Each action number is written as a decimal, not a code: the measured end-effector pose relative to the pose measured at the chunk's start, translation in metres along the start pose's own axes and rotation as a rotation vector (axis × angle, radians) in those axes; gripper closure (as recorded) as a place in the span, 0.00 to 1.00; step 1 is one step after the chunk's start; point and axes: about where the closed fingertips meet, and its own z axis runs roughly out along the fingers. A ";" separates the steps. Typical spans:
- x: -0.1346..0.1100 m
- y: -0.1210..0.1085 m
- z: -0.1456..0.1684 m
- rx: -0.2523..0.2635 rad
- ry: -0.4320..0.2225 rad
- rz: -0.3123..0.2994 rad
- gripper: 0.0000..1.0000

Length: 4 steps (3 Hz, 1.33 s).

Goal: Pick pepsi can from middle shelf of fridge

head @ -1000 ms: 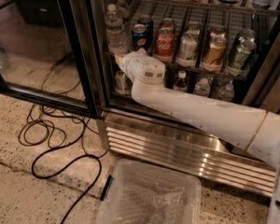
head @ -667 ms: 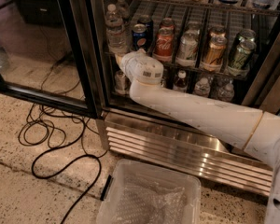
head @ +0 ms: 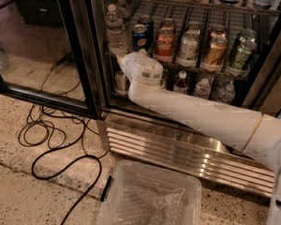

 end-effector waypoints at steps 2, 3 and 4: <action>0.000 -0.009 -0.009 0.084 -0.012 0.033 0.38; -0.002 -0.011 -0.008 0.111 -0.018 0.032 0.38; -0.002 -0.010 -0.004 0.119 -0.021 0.036 0.37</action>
Offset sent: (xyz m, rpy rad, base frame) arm -0.0099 -0.0173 0.0076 0.1071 -0.0231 -0.1628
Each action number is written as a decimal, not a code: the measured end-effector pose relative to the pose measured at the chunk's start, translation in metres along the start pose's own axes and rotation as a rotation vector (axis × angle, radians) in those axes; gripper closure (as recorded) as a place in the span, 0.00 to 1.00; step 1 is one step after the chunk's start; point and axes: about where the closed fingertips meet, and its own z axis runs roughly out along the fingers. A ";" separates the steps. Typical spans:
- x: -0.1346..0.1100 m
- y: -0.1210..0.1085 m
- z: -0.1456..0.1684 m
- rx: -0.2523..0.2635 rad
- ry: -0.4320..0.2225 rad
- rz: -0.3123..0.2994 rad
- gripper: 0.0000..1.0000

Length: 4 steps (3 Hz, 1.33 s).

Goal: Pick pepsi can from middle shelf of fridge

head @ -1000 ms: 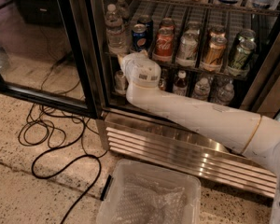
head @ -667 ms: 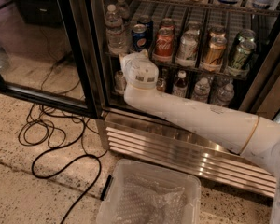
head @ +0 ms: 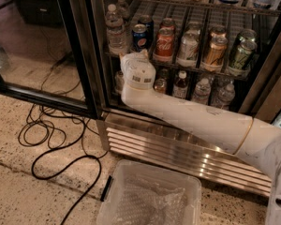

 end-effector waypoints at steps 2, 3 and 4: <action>-0.007 -0.003 0.016 0.017 -0.020 0.012 0.38; -0.010 -0.008 0.022 0.032 -0.030 0.014 0.38; -0.012 -0.014 0.027 0.046 -0.038 0.015 0.38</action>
Offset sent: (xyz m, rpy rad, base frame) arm 0.0265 -0.0023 0.0083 0.0953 -0.0306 -0.0420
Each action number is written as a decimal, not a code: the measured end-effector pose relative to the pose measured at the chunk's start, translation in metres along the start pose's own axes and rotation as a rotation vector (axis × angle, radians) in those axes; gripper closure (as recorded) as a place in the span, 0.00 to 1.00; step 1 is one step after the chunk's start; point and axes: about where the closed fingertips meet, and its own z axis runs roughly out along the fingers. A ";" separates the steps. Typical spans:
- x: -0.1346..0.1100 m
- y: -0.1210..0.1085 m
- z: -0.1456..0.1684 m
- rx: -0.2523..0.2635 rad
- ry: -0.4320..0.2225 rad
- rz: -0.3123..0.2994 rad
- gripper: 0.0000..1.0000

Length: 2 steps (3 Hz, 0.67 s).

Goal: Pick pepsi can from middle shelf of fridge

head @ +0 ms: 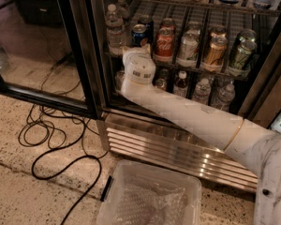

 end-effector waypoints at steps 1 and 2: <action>-0.002 -0.009 0.024 0.005 -0.015 -0.014 0.38; -0.005 -0.012 0.035 0.010 -0.024 -0.018 0.37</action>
Offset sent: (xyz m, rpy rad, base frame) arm 0.0239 -0.0103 -0.0032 0.0450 -0.0118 -0.0134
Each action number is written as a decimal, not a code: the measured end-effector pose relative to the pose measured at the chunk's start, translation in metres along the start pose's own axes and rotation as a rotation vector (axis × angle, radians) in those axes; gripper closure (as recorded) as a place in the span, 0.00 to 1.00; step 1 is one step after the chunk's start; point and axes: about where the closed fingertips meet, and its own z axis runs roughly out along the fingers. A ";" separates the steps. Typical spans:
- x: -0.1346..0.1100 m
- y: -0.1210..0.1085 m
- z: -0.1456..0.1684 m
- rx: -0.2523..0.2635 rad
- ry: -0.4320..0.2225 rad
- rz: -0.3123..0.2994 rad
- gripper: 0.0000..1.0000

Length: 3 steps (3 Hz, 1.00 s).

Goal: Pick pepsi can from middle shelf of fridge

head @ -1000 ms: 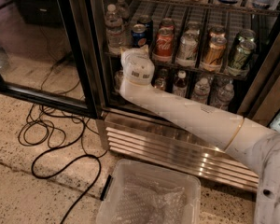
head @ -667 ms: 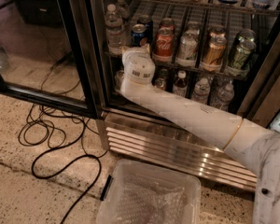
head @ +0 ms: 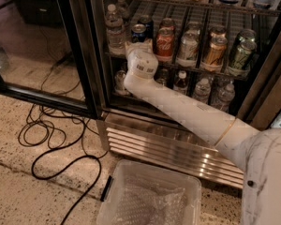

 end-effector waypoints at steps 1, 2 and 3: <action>-0.001 -0.003 0.005 0.008 -0.002 0.002 0.37; -0.001 -0.004 0.004 0.016 -0.014 0.013 0.56; -0.001 -0.004 0.004 0.016 -0.014 0.013 0.79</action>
Offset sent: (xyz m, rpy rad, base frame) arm 0.0028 -0.0040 0.0019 0.0633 -0.0332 -0.0301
